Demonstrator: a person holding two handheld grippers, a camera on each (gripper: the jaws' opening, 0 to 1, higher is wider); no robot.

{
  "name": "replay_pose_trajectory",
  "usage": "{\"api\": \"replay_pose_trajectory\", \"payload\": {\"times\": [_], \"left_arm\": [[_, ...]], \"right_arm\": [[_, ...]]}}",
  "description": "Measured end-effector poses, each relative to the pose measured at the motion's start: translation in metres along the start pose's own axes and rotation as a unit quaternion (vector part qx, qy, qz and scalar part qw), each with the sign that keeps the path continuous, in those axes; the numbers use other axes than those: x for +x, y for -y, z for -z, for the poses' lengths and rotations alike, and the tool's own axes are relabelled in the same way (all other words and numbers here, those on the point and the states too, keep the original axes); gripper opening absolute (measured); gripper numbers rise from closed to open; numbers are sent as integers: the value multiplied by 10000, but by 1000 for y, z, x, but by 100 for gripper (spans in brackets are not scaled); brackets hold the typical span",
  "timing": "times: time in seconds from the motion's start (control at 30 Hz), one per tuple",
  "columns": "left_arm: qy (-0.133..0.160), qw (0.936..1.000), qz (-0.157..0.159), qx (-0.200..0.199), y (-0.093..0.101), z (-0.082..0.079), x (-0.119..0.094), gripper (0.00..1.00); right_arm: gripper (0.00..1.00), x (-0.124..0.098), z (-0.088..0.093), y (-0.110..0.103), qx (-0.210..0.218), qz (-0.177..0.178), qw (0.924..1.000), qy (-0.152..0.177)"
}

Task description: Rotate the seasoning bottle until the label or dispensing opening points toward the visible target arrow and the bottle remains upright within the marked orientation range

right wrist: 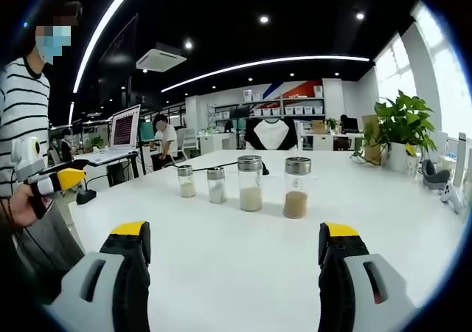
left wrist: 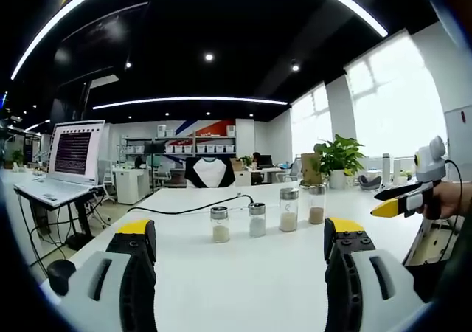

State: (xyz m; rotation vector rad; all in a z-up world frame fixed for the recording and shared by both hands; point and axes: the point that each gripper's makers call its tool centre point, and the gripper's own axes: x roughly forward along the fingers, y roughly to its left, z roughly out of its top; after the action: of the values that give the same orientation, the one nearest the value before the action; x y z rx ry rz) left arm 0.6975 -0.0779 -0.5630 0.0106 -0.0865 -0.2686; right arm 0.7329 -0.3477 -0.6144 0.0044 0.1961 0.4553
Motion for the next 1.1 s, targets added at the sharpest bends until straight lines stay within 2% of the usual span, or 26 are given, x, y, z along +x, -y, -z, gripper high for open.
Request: {"api": "replay_pose_trajectory", "payload": {"times": [0.3,0.43,0.77,0.83,1.1], "left_arm": [[-73,9999,113,58,8,-1,2,100],[-114,9993,101,351,6,-1,1,100],[-77,9997,188,161,10,-3,1,100],[-110,9997,189,-69,11,-3,1,100],[-16,9998,191,-108,13,-11,-1,100]], "right_arm": [[98,10,1,0,-34,-62,10000,-43],[98,18,-3,-2,-18,-148,9999,-38],[97,43,-12,-9,-119,-368,9992,-65],[97,50,-20,-7,44,-273,9995,142],[97,70,-25,-4,-11,-296,9995,148]]}}
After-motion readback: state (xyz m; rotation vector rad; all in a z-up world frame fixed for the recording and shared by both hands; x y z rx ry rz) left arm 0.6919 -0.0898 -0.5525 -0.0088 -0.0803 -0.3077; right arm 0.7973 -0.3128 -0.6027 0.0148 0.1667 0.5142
